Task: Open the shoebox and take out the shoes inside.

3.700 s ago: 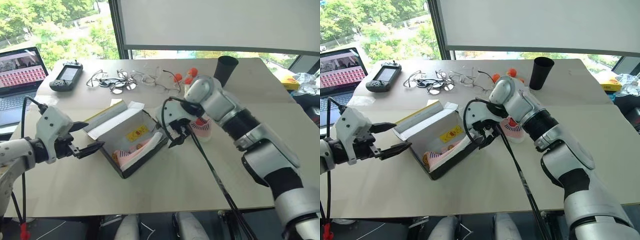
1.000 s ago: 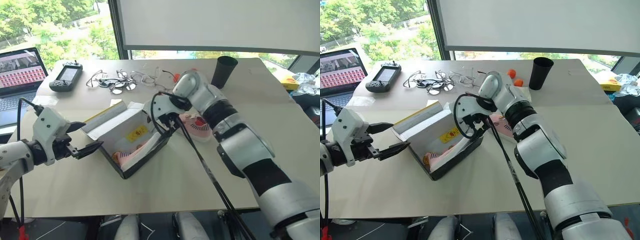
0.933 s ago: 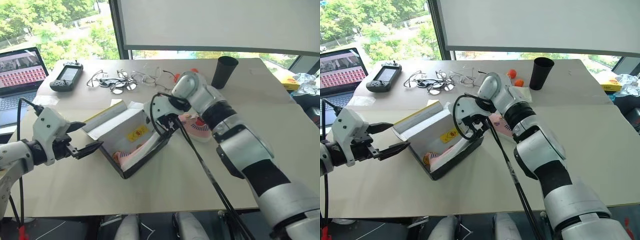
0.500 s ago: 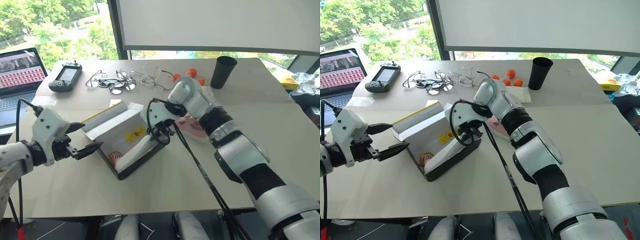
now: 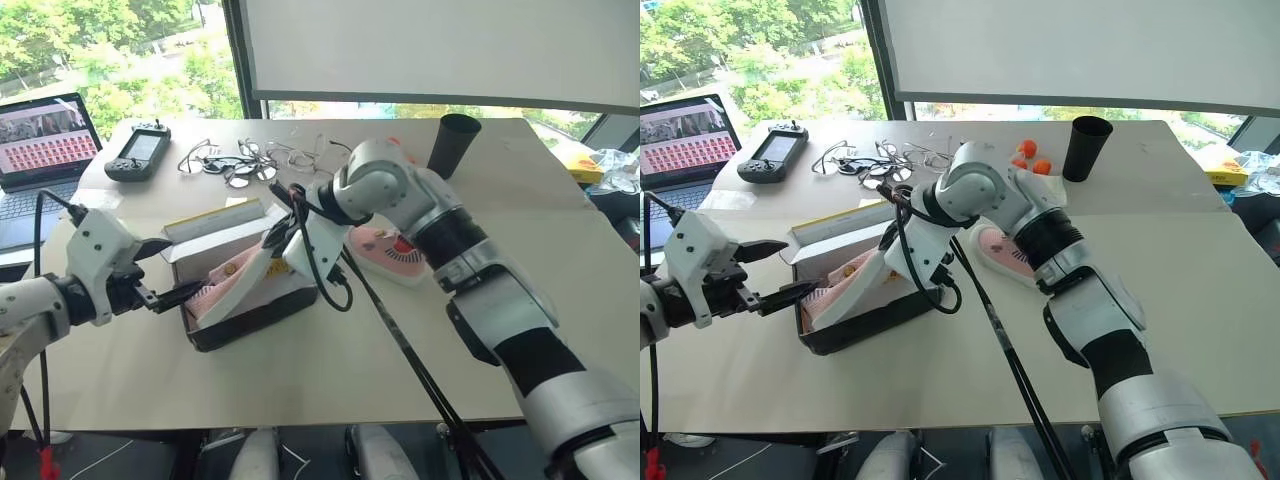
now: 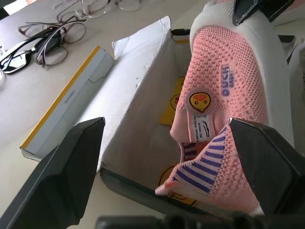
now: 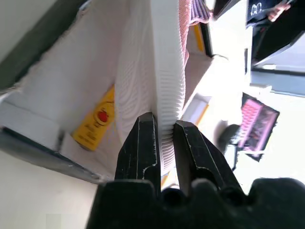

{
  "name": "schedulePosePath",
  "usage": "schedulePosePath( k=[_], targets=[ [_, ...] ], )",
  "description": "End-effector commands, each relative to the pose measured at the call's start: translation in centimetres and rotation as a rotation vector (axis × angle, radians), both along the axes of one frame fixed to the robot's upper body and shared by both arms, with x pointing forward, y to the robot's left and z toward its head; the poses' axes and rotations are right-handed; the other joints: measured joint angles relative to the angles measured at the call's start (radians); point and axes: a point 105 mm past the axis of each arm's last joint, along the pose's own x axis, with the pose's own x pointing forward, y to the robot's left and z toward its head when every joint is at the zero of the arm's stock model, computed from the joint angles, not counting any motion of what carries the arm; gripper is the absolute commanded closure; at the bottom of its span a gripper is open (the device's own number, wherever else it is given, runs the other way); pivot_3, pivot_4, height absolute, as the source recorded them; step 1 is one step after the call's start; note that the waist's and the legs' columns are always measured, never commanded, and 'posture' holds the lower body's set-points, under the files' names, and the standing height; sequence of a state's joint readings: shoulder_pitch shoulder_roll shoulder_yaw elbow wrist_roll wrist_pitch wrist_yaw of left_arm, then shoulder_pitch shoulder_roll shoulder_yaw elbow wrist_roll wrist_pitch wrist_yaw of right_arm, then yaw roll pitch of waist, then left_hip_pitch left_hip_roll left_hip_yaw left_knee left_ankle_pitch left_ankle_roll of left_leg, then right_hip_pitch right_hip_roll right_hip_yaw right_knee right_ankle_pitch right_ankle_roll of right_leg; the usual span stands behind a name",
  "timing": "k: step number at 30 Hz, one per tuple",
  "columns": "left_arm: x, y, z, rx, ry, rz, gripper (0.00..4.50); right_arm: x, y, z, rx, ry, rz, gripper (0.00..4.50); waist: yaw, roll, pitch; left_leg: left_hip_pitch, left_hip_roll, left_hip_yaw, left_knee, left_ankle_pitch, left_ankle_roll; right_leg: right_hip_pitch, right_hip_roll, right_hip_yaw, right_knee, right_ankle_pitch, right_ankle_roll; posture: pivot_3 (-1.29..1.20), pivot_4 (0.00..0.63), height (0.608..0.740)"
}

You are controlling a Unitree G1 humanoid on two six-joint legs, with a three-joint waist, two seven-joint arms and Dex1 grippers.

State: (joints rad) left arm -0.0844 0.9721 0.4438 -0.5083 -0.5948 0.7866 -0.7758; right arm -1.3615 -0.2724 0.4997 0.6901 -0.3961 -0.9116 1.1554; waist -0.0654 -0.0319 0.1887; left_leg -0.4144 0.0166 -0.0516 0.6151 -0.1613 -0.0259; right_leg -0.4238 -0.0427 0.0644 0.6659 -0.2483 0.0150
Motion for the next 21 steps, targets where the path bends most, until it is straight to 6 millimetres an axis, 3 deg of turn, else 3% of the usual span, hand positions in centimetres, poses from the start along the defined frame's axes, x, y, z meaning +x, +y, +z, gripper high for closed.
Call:
schedulePosePath(
  k=[1,3,6,9,11,14,16,17,21],
  targets=[
    [0.3,-0.2,0.8,0.008,-0.033,-0.018,0.0,-0.3,0.0,3.8,0.111,-0.09,0.017,4.37,-0.001,0.0,0.0,0.0,0.0,0.0,0.0,0.0,0.0,0.0,0.0,0.0,0.0,0.0,0.0,0.0,0.15,0.724],
    [0.4,-0.3,0.8,0.011,-0.032,-0.023,0.0,1.4,-1.4,5.5,0.168,-0.097,-0.087,4.37,-0.003,0.0,0.0,0.0,0.0,0.0,0.0,0.0,0.0,0.0,0.0,0.0,0.0,0.0,0.0,0.0,0.15,0.724],
    [0.6,-0.2,0.8,0.011,-0.032,-0.025,0.0,4.6,-5.2,8.8,0.266,-0.13,-0.308,4.37,-0.001,0.0,0.0,-0.001,0.0,0.0,0.0,0.0,0.0,-0.001,0.0,0.0,0.0,0.0,0.0,0.0,0.15,0.724],
    [0.7,-0.3,0.6,0.012,-0.023,-0.035,0.0,7.3,-9.9,11.9,0.402,-0.111,-0.545,4.37,0.005,0.0,0.0,-0.001,0.0,0.0,0.0,0.0,0.0,-0.001,0.0,0.0,-0.001,0.0,0.0,0.0,0.15,0.724],
    [0.8,-0.4,0.5,0.013,-0.02,-0.045,0.0,8.6,-13.2,12.9,0.48,-0.077,-0.695,4.37,0.006,0.0,0.0,-0.001,-0.001,0.0,-0.001,0.0,0.0,-0.001,-0.001,0.0,-0.002,0.0,0.0,0.0,0.15,0.724],
    [1.3,-0.7,0.6,0.014,-0.022,-0.064,0.0,10.9,-21.4,11.5,0.509,-0.127,-1.009,4.37,0.008,0.0,0.0,-0.001,-0.001,0.001,-0.001,0.0,0.0,0.0,-0.001,0.0,-0.002,0.0,0.0,0.0,0.15,0.724],
    [1.6,-0.8,0.6,0.015,-0.024,-0.071,0.0,11.3,-25.1,9.9,0.5,-0.136,-1.135,4.37,0.016,-0.001,0.0,-0.001,-0.002,0.001,0.0,0.0,0.0,0.0,-0.001,0.0,-0.002,0.0,0.0,0.0,0.15,0.724],
    [1.7,-0.8,0.7,0.017,-0.025,-0.073,0.0,11.4,-26.6,8.8,0.488,-0.14,-1.184,4.37,0.018,-0.001,0.0,-0.001,-0.002,0.001,0.0,0.0,0.0,0.0,-0.001,0.001,-0.003,0.0,0.0,0.0,0.15,0.724],
    [2.4,-0.9,0.7,0.021,-0.03,-0.089,0.0,11.6,-28.3,5.1,0.61,-0.098,-1.204,4.37,-0.005,0.0,0.0,0.0,-0.002,0.004,-0.001,0.0,0.0,0.0,-0.001,0.003,-0.002,0.0,0.0,0.0,0.15,0.724]
  ],
)
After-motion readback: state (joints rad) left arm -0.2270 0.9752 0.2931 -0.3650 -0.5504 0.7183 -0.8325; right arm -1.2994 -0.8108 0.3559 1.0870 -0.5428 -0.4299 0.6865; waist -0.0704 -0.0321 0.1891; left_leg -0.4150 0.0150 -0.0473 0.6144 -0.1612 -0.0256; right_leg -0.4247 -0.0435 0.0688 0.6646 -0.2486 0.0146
